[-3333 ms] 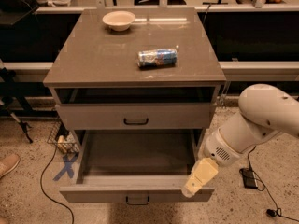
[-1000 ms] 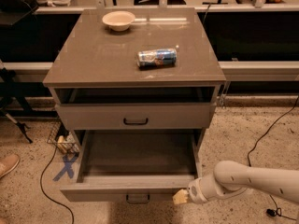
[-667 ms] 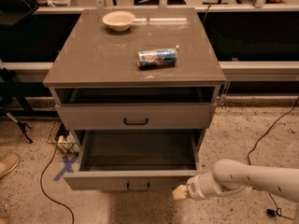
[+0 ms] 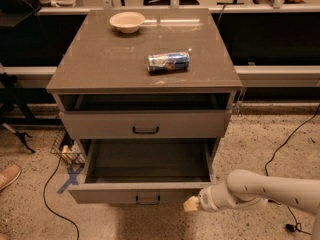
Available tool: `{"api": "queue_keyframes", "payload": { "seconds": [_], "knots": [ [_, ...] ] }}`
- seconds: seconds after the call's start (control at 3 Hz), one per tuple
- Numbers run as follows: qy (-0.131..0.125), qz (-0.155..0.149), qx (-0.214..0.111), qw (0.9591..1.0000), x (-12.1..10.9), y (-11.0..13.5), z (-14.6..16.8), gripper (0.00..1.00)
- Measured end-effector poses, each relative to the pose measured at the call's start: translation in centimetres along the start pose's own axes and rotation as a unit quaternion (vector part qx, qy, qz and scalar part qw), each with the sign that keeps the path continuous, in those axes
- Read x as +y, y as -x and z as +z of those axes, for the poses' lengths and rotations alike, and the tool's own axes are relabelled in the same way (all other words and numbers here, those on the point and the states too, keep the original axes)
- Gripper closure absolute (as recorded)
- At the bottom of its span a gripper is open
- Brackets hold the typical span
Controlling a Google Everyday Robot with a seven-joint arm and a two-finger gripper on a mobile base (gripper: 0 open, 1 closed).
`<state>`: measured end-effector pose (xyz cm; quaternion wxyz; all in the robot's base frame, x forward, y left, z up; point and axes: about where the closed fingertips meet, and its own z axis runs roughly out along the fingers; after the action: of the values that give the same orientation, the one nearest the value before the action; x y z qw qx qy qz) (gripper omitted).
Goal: Close middle drawer
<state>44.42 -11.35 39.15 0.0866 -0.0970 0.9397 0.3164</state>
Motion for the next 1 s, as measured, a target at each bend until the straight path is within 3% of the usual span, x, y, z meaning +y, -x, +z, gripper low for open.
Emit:
{"api": "queue_keyframes", "payload": {
  "seconds": [0.33, 0.67, 1.0],
  "knots": [
    [-0.004, -0.016, -0.032, 0.9993, -0.5, 3.6, 0.1, 1.00],
    [-0.002, -0.022, -0.046, 0.9987, -0.5, 4.9, -0.1, 1.00],
    [0.004, -0.040, -0.079, 0.9960, -0.5, 8.8, -0.6, 1.00]
  ]
}}
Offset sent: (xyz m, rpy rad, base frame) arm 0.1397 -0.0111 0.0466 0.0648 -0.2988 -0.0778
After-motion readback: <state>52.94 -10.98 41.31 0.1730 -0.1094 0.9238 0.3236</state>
